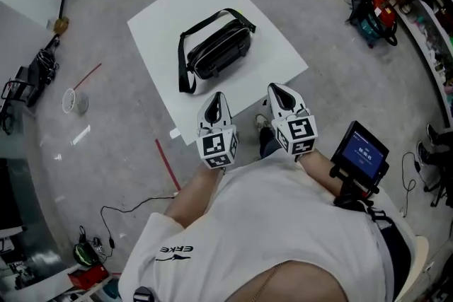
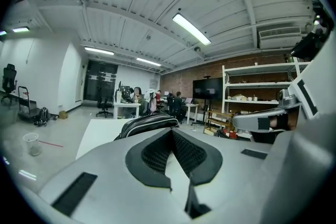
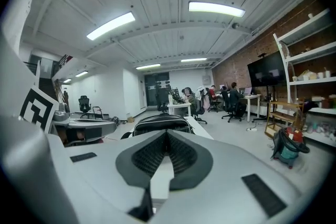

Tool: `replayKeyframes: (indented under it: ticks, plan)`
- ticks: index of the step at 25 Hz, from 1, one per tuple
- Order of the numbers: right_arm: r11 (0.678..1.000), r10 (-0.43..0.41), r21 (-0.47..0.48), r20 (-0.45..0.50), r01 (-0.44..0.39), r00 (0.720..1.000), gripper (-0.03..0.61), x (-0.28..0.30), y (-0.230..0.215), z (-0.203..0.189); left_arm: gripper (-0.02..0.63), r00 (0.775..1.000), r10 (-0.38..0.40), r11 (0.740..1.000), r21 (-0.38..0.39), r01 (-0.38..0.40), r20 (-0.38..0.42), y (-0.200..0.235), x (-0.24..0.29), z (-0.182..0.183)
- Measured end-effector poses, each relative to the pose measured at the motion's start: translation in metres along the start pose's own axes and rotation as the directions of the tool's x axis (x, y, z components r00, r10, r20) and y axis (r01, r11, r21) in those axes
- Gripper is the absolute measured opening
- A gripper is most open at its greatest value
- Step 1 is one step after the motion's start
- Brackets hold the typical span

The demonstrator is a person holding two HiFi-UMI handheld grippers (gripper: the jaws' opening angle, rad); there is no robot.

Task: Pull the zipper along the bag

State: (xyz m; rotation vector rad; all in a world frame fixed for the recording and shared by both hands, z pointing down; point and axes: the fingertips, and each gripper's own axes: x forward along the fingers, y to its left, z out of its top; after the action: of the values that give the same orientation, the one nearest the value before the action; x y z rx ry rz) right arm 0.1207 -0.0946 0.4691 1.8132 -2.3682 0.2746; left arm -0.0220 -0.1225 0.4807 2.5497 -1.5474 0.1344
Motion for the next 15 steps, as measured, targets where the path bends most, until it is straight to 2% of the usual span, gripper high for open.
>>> replayKeyframes:
  ticks: [8,15]
  plan:
    - [0.997,0.079,0.005,-0.023,-0.079,0.997,0.005,0.068,-0.027,0.017,0.003,0.993,0.113,0.994,0.001,-0.113,-0.035,0.036,0.048,0.01]
    - [0.992,0.113,0.054,-0.051,-0.11,0.992,0.005,0.123,-0.058,0.017,0.003,0.97,0.234,0.972,-0.002,-0.235,-0.068,0.068,0.085,0.012]
